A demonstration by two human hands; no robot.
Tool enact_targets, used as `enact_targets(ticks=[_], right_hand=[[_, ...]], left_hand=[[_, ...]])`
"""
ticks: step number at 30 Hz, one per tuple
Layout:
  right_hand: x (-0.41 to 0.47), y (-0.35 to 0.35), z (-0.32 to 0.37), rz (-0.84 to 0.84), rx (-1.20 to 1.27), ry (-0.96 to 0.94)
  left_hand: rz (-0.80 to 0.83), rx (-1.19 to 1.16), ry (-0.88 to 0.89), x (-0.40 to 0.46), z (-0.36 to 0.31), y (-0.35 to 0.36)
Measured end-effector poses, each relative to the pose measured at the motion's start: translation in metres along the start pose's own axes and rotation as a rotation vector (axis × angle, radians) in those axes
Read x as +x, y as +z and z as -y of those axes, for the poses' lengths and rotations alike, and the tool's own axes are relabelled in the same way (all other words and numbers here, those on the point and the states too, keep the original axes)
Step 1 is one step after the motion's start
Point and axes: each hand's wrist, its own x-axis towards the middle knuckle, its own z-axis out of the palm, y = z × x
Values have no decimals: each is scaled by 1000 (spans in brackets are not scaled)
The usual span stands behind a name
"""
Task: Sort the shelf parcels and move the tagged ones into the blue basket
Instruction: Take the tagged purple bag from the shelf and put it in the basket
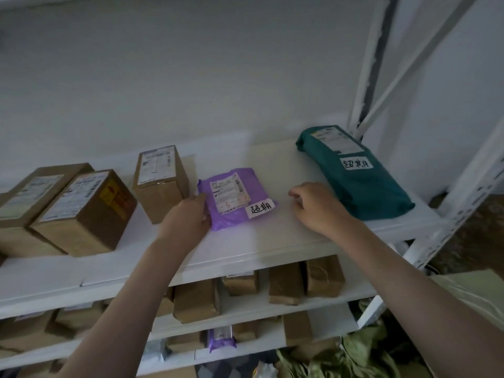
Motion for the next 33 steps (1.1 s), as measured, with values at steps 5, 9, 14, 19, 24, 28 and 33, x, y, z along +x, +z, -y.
enact_targets(ticks=[5,9,14,19,24,28,33], right_hand=[[23,5,6,139,-69,-80],[50,17,15,193,-58,-121],[66,18,26,181,87,-166],[44,14,34,156,173,-246],[18,-3,45,69,147,-315],[7,-16,64,78,189,-357],[-4,-17,99,154,295,-466]], left_hand=[[-40,-3,-41,-3,3,9],[21,51,-15,11,7,10],[-38,-229,6,15,4,10],[-137,-463,80,-4,-5,6],[-276,-461,40,-24,-1,-8],[-314,-493,24,-48,5,-27],[-352,-467,-59,-95,16,-50]])
